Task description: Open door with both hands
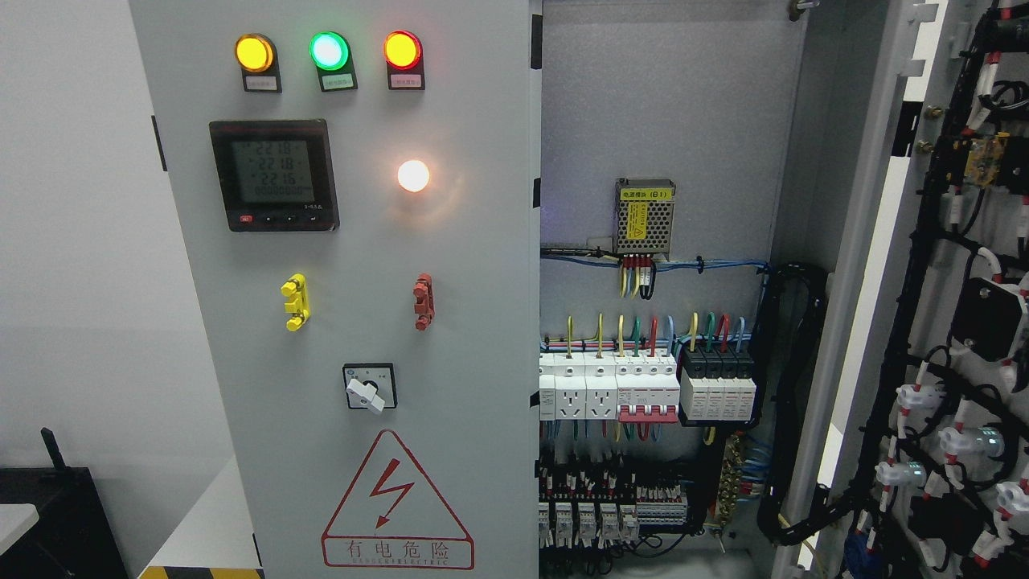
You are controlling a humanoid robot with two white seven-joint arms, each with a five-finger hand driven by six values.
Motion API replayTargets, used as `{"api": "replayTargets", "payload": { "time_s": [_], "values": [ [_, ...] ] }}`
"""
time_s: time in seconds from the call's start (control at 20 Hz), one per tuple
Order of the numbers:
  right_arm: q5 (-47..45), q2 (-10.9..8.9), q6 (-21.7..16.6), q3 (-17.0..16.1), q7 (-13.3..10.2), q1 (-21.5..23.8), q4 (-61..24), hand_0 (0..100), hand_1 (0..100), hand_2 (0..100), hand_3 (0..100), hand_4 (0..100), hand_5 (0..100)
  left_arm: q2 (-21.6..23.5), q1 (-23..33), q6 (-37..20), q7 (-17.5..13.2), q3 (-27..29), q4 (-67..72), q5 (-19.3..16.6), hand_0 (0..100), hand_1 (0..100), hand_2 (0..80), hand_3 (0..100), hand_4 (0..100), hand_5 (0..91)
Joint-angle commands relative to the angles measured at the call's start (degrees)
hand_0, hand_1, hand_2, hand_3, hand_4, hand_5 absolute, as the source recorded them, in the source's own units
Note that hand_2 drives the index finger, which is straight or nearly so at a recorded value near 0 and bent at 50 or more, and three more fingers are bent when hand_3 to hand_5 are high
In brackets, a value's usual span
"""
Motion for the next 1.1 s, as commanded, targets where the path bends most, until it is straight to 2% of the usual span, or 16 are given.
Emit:
{"api": "replayTargets", "payload": {
  "time_s": [0.0,0.25,0.35,0.5,0.6,0.75,1.05],
  "values": [
    [-1.0,-2.56,-0.1,-7.3,-0.1,6.7,-22.8,38,0,0,0,0,0,-0.7,0.0,0.0,0.0,7.0,0.9,0.0,0,0,0.0,0,0,0.0],
    [-1.0,-1.68,-0.1,-6.6,-0.1,14.6,-41.9,38,0,0,0,0,0,-0.7,-0.1,0.0,-0.3,8.1,0.5,0.3,0,0,0.0,0,0,0.0],
    [-1.0,-1.68,-0.1,-5.0,-0.1,18.1,-47.8,38,0,0,0,0,0,-0.7,-0.1,0.0,-0.6,8.0,0.5,0.4,0,0,0.0,0,0,0.0],
    [-0.9,-2.46,-0.4,-2.2,0.0,22.3,-53.8,38,0,0,0,0,0,-0.6,-0.2,0.0,-0.6,7.8,0.5,0.5,0,0,0.0,0,0,0.0],
    [-0.8,-2.82,-2.1,-0.5,0.0,25.0,-57.6,38,0,0,0,0,0,-0.6,-0.3,0.0,-0.6,7.8,0.5,0.5,0,0,0.0,0,0,0.0],
    [-0.8,-2.91,-3.4,0.3,0.0,28.2,-62.6,38,0,0,0,0,0,-0.6,-0.2,0.0,-0.6,7.9,0.6,0.5,0,0,0.0,0,0,0.0],
    [-0.8,-9.23,-4.6,8.4,0.0,36.1,-78.7,38,0,0,0,0,0,-0.6,-0.2,0.0,-0.6,8.0,0.6,0.5,0,0,0.0,0,0,0.0]
  ]
}}
